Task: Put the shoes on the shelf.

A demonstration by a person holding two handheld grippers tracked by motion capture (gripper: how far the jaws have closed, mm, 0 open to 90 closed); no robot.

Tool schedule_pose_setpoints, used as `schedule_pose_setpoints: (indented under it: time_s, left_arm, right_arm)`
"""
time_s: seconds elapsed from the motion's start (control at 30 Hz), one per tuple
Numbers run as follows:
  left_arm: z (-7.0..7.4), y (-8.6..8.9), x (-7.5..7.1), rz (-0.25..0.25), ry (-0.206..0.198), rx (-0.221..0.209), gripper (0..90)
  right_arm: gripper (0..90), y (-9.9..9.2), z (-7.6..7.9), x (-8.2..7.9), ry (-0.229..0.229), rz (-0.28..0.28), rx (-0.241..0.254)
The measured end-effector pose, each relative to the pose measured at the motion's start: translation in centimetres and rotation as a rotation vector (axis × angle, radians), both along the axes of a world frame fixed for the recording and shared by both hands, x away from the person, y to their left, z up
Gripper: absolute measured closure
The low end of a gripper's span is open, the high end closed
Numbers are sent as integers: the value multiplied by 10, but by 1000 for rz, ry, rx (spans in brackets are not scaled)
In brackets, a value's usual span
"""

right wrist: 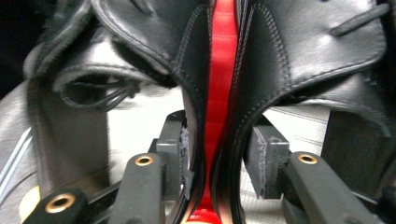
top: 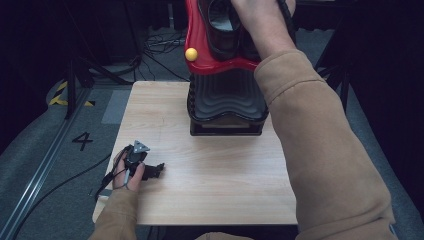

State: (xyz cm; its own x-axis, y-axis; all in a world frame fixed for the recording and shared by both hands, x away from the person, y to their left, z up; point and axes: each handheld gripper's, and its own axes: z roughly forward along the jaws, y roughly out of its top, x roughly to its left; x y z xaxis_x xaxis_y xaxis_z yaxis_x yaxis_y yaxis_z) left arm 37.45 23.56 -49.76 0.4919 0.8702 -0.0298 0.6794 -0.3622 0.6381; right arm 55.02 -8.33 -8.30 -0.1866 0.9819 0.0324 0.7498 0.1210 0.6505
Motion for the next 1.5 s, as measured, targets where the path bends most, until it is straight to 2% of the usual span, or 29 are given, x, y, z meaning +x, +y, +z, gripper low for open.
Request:
schedule_pose_setpoints:
  time_s: [0.3,0.47,0.57,0.87,1.07,1.23,1.37,1.5]
  left_arm:
    - [0,0,0,-1,2,-1,0]
    - [0,0,0,1,1,-3,0]
    - [0,0,0,-1,2,-1,0]
    - [0,0,0,0,0,0,0]
    - [0,0,0,-1,2,-1,0]
    - [0,0,0,-1,3,-2,0]
    - [0,0,0,-2,2,-2,0]
    - [0,0,0,0,0,-1,0]
  right_arm:
    - [564,-22,26,-25,-25,59,50]
    - [533,-41,42,-47,-37,163,41]
    - [521,-53,45,-61,-56,216,29]
    - [500,-100,43,-94,-63,303,26]
    - [487,-127,42,-107,-68,304,40]
    - [469,-145,39,-117,-77,329,43]
    - [460,-155,34,-125,-84,364,33]
    - [448,-168,16,-134,-86,433,2]
